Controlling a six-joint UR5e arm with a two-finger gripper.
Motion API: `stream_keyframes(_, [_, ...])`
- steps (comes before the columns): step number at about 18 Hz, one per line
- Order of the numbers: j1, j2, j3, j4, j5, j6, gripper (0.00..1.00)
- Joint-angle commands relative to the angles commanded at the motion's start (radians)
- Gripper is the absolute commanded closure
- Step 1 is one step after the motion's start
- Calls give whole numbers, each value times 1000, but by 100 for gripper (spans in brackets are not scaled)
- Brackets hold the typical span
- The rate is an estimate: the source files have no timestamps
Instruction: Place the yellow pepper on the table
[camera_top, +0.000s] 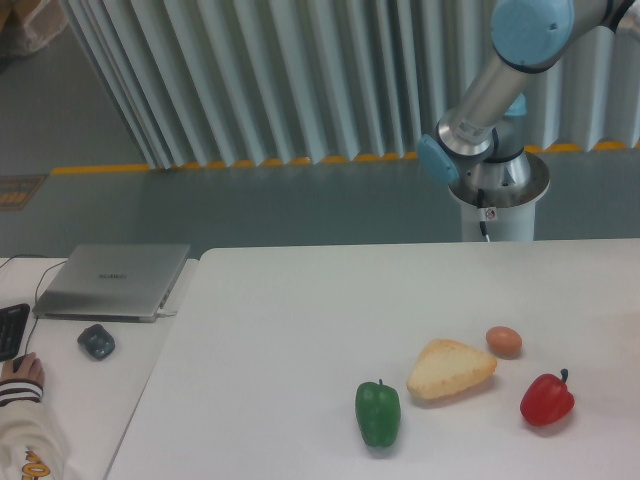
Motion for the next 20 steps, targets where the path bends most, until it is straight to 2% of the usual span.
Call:
stream_keyframes(2, [-3, -3, -2, 0, 6, 0, 8])
stream_keyframes(4, [-5, -2, -5, 0, 20, 2, 16])
stream_keyframes(6, [-6, 2, -5, -2, 21, 0, 29])
stream_keyframes(8, [-11, 5, -5, -3, 41, 3, 30])
stream_keyframes(12, [-21, 17, 2, -15, 55, 5, 38])
stream_keyframes(16, [-21, 35, 9, -51, 51, 8, 41])
stream_keyframes(18, [-23, 49, 32, -104, 38, 6, 41])
stream_keyframes(20, [-28, 70, 26, -136, -7, 8, 41])
